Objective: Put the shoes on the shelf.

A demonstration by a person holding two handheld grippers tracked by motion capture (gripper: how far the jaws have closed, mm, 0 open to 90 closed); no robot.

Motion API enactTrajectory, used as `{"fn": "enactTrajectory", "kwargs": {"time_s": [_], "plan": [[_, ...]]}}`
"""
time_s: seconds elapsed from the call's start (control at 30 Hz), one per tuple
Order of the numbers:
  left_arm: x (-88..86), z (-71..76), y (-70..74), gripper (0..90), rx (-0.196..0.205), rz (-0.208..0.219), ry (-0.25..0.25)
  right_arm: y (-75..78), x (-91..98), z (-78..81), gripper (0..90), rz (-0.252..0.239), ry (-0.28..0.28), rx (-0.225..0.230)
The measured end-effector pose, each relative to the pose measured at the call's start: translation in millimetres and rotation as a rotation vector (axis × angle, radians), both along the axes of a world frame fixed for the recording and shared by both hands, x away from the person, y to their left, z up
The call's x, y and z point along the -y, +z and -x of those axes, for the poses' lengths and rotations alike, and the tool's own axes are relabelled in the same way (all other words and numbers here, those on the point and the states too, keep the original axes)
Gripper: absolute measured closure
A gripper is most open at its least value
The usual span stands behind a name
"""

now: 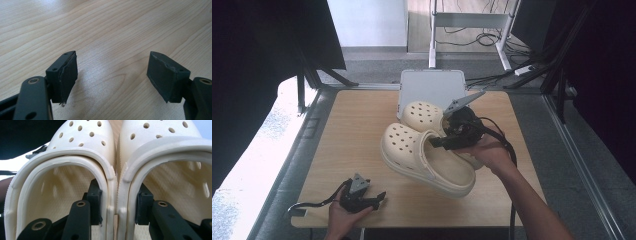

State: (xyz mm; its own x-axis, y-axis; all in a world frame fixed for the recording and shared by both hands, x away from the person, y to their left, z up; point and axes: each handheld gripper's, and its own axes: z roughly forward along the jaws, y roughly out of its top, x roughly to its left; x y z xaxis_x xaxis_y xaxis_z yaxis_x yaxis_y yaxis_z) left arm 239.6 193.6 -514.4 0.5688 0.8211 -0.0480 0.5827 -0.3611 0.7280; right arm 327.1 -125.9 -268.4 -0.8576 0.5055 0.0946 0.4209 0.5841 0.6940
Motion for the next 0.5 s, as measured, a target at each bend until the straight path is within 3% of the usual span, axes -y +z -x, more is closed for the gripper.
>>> {"fn": "enactTrajectory", "kwargs": {"time_s": [0.5], "plan": [[-0.8,-0.3,0.2,25.0,-0.001,0.000,-0.006,19.0,3.2,-35.8,65.2,-0.015,-0.104,0.022]]}}
